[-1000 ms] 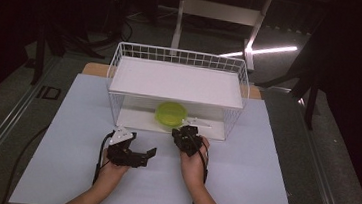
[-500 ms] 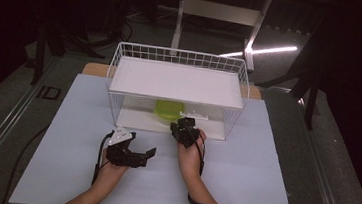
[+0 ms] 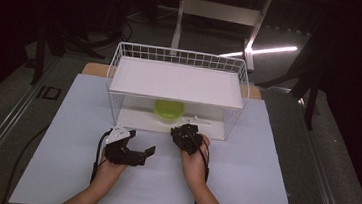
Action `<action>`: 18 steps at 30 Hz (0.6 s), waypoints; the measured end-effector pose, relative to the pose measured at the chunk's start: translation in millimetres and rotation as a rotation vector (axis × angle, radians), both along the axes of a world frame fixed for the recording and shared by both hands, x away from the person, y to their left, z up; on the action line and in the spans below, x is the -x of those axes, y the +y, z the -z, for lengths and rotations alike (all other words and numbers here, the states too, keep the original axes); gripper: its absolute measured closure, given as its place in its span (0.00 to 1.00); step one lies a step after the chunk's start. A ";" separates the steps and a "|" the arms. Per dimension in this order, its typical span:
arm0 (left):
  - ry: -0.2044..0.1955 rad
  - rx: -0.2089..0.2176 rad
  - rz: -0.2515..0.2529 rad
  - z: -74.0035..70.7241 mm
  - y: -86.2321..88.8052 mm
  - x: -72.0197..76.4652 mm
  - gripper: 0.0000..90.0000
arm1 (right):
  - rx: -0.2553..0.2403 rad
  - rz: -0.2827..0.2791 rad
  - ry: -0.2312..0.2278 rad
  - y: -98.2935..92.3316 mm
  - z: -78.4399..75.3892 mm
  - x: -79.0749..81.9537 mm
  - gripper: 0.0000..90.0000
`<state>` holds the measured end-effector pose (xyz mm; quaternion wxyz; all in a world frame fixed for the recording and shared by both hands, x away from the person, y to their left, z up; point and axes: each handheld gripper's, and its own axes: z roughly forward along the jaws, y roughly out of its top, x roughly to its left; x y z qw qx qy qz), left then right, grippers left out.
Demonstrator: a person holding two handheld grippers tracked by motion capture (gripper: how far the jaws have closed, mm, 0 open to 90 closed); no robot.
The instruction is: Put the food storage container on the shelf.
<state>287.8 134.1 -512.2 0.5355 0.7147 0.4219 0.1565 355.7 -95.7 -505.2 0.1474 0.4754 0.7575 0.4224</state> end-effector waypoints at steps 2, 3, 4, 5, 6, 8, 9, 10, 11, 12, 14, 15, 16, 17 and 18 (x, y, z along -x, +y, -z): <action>-0.021 -0.005 0.003 -4.1 -0.5 2.1 0.02 | -0.002 -0.019 -0.024 -2.0 -3.2 6.1 0.72; -0.030 -0.009 0.006 -6.2 -0.8 2.7 0.02 | -0.002 -0.025 -0.037 -2.7 -5.4 9.3 0.65; -0.030 -0.007 0.011 -8.3 -0.9 3.2 0.02 | -0.005 -0.042 -0.040 -3.0 -7.5 11.5 0.57; -0.033 -0.007 0.016 -10.5 -0.6 3.8 0.02 | -0.001 -0.057 -0.059 -3.8 -9.8 14.0 0.51; -0.037 -0.004 0.017 -12.5 -0.8 4.6 0.02 | -0.005 -0.069 -0.083 -5.3 -12.4 17.2 0.47; -0.043 -0.001 0.025 -15.9 -0.4 6.3 0.02 | -0.027 -0.113 -0.109 -8.6 -16.8 21.6 0.31; -0.044 -0.004 0.030 -17.4 -0.3 7.1 0.02 | -0.032 -0.124 -0.118 -10.2 -18.8 24.2 0.29; -0.045 -0.006 0.032 -18.2 -0.2 7.7 0.02 | -0.044 -0.133 -0.127 -12.4 -20.6 27.5 0.24; -0.047 -0.005 0.038 -19.1 0.0 8.1 0.02 | -0.051 -0.141 -0.135 -13.8 -21.3 29.2 0.21; -0.047 -0.005 0.038 -19.1 0.0 8.1 0.02 | -0.051 -0.141 -0.135 -13.8 -21.3 29.2 0.21; -0.052 0.000 0.062 -22.7 0.9 10.5 0.02 | -0.058 -0.157 -0.157 -19.0 -24.1 37.6 0.18; -0.055 0.003 0.071 -24.1 1.5 11.5 0.02 | -0.056 -0.157 -0.168 -20.5 -24.8 40.1 0.17; -0.057 0.003 0.076 -25.6 1.8 12.5 0.02 | -0.045 -0.157 -0.178 -22.0 -25.2 42.5 0.17; -0.062 0.001 0.079 -26.9 2.2 13.9 0.02 | -0.042 -0.168 -0.179 -23.6 -26.0 44.7 0.16; -0.066 0.001 0.084 -28.1 2.7 15.2 0.02 | -0.041 -0.169 -0.183 -25.5 -26.7 46.8 0.16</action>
